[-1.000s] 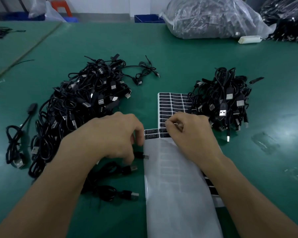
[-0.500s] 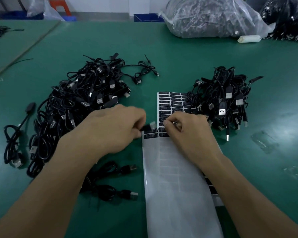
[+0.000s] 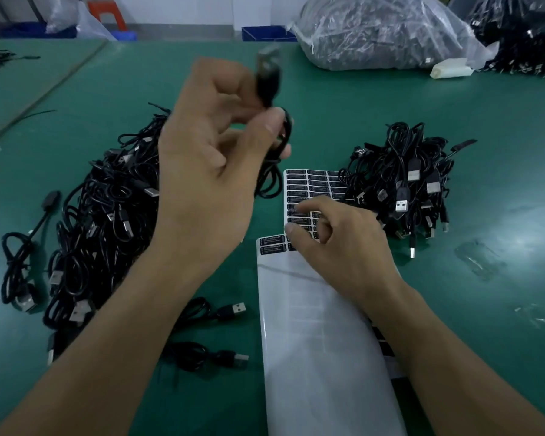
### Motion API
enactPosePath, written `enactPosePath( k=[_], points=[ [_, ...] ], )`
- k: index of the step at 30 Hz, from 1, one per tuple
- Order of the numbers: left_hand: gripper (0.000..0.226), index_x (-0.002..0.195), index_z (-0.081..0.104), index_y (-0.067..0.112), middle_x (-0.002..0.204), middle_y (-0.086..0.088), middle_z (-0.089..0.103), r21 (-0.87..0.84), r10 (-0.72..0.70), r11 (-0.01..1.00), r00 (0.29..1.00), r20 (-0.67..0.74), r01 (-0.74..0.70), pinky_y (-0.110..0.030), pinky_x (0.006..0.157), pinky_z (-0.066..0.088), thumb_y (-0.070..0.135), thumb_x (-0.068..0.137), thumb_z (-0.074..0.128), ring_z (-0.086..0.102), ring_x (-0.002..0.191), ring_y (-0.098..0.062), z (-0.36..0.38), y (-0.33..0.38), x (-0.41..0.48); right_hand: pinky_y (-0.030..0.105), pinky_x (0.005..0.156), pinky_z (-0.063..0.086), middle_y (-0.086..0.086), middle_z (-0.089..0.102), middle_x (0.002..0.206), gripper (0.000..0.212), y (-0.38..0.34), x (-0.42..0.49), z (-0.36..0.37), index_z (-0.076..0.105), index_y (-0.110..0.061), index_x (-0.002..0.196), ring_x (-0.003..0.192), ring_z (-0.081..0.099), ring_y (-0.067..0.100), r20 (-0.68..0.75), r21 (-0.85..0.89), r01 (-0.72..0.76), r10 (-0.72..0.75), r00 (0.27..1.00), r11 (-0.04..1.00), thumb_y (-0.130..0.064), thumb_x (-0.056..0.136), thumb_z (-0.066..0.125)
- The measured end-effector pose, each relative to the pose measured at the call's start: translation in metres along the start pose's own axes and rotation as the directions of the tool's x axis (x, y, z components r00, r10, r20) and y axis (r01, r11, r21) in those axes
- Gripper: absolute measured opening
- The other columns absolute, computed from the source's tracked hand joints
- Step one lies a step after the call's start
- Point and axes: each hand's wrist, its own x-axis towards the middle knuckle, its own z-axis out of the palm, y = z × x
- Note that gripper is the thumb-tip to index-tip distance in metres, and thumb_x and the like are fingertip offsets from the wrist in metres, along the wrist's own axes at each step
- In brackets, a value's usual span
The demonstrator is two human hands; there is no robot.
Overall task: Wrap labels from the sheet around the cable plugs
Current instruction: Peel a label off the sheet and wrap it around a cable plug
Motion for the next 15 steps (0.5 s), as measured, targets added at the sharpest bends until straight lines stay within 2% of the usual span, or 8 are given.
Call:
enactPosePath(
  k=[2,4,6,9,11,13,15],
  points=[
    [0.021,0.099,0.042,0.023,0.094,-0.01,0.068,-0.143,-0.157,0.979,0.985,-0.069,0.146,-0.028,0.065,0.058,0.004,0.103,0.051,0.073,0.081,-0.024,0.0,0.002,0.0,0.035,0.061,0.047,-0.012,0.044,0.057,0.034,-0.004,0.0,-0.004,0.071,-0.033,0.105,0.06,0.047,0.003,0.007,0.058,0.054,-0.054,0.998,0.997,-0.057,0.091,0.053],
    [0.02,0.098,0.041,0.022,0.091,-0.006,0.069,-0.273,-0.309,0.925,0.942,-0.129,0.266,-0.031,0.063,0.057,0.005,0.105,0.048,0.073,0.079,-0.023,0.0,0.001,-0.001,0.038,0.064,0.047,-0.01,0.054,0.064,0.039,-0.005,-0.002,-0.006,0.069,-0.036,0.088,0.069,0.054,0.008,-0.02,0.167,0.123,-0.121,0.992,0.978,-0.058,0.096,0.038],
    [0.018,0.098,0.04,0.02,0.092,-0.006,0.068,-0.377,-0.396,0.871,0.904,-0.16,0.315,-0.033,0.065,0.056,0.006,0.106,0.047,0.072,0.081,-0.024,0.001,0.0,0.0,0.042,0.07,0.049,-0.004,0.063,0.074,0.052,-0.005,-0.003,-0.008,0.074,-0.025,0.093,0.079,0.059,0.016,-0.042,0.202,0.15,-0.144,0.989,0.968,-0.057,0.096,0.034],
    [0.016,0.099,0.04,0.019,0.098,-0.011,0.065,-0.482,-0.45,0.81,0.881,-0.143,0.336,-0.035,0.068,0.056,0.006,0.107,0.046,0.071,0.086,-0.025,-0.001,-0.003,0.001,0.039,0.072,0.049,-0.011,0.054,0.076,0.057,-0.008,-0.003,-0.007,0.071,-0.02,0.118,0.078,0.053,0.011,0.002,0.138,0.193,-0.196,0.981,0.971,-0.062,0.089,0.045],
    [0.016,0.099,0.039,0.018,0.099,-0.013,0.063,-0.51,-0.466,0.781,0.88,-0.09,0.361,-0.035,0.068,0.056,0.005,0.107,0.046,0.07,0.087,-0.025,0.001,-0.005,0.0,0.025,0.07,0.043,-0.018,0.047,0.076,0.061,-0.009,-0.003,-0.006,0.067,-0.02,0.125,0.074,0.049,0.004,0.013,0.157,0.222,-0.227,0.974,0.962,-0.062,0.085,0.051],
    [0.016,0.099,0.04,0.017,0.097,-0.01,0.067,-0.48,-0.478,0.781,0.877,-0.049,0.399,-0.034,0.067,0.057,0.004,0.106,0.047,0.071,0.089,-0.025,0.006,-0.006,-0.004,0.015,0.067,0.034,-0.017,0.047,0.075,0.058,-0.009,-0.004,-0.007,0.068,-0.017,0.125,0.071,0.048,0.002,-0.003,0.253,0.251,-0.259,0.966,0.934,-0.057,0.087,0.051],
    [0.016,0.098,0.041,0.016,0.096,-0.007,0.068,-0.442,-0.491,0.795,0.868,-0.065,0.416,-0.034,0.068,0.058,0.004,0.105,0.047,0.072,0.09,-0.023,0.01,-0.007,-0.006,0.021,0.066,0.037,-0.003,0.053,0.073,0.054,-0.007,-0.005,-0.007,0.073,-0.006,0.113,0.073,0.052,0.008,-0.019,0.404,0.273,-0.29,0.957,0.873,-0.047,0.092,0.045]
  ],
)
